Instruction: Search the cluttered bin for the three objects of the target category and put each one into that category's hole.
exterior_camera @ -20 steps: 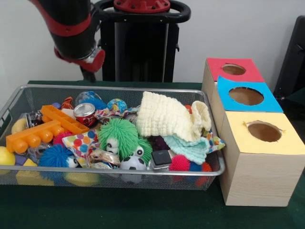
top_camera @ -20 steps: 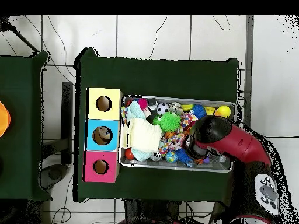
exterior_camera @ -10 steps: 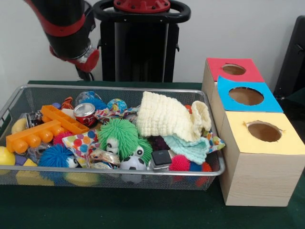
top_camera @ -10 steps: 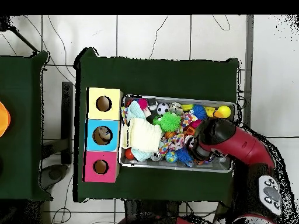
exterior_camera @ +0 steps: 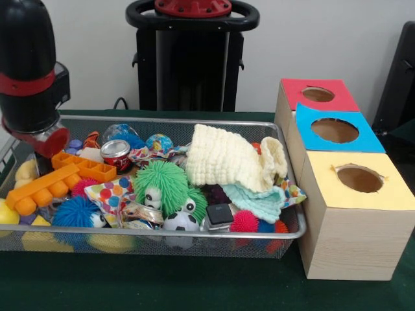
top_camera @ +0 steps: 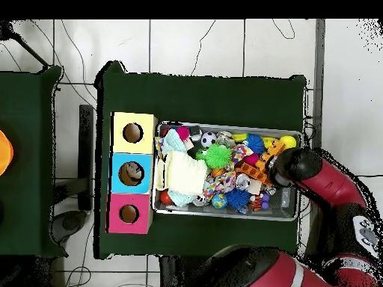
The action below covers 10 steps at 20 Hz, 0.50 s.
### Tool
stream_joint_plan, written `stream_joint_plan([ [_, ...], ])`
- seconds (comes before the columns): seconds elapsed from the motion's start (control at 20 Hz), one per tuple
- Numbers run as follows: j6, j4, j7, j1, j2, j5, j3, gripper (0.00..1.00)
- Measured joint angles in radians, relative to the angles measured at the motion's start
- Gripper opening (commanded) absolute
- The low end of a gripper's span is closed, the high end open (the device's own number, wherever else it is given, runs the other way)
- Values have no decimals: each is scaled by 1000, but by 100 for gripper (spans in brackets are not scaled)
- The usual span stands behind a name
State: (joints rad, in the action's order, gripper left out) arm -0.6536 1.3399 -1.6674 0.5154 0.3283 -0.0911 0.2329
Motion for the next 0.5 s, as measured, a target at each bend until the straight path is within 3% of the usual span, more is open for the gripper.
stream_joint_plan([
  [0.5, 14, -24, 0, 14, -15, 0, -17, 0],
])
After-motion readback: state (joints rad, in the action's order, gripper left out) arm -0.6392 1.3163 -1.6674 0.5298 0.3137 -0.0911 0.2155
